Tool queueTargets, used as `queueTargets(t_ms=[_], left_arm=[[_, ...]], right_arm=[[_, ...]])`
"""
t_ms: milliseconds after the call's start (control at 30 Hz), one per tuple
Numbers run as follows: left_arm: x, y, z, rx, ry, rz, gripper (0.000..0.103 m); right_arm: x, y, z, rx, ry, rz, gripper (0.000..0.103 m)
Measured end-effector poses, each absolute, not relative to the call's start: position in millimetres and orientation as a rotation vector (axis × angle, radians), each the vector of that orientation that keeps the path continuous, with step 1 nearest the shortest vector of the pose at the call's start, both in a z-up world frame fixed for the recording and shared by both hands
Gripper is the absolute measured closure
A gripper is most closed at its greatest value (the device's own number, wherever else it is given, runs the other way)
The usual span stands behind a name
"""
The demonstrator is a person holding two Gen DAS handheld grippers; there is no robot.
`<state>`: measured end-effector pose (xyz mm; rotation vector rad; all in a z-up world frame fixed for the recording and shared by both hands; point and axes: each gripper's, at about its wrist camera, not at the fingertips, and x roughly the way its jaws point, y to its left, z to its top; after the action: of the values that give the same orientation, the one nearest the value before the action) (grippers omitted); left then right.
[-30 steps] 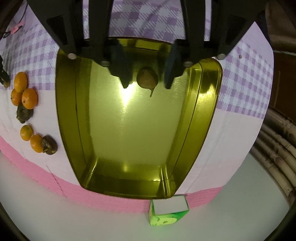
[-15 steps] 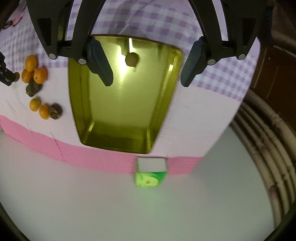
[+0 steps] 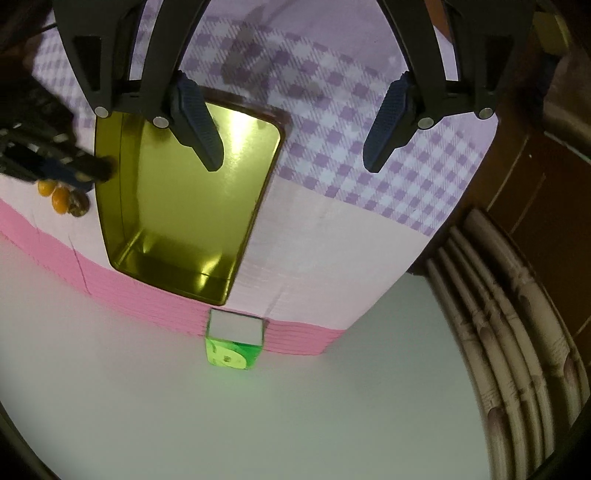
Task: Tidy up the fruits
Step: 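Carry the two olive-green fruits into the tin tray and open the right gripper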
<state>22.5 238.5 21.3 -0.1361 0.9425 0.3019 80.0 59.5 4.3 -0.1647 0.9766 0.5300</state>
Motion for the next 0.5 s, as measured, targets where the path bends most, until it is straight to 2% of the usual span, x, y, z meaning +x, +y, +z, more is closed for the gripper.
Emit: queueTargets(t_ms=[500], left_arm=[[26,250,16,-0.185,0.965,0.319,0.025]], right_arm=[[88,102,-36,-0.279,1.061,0.573,0.079]])
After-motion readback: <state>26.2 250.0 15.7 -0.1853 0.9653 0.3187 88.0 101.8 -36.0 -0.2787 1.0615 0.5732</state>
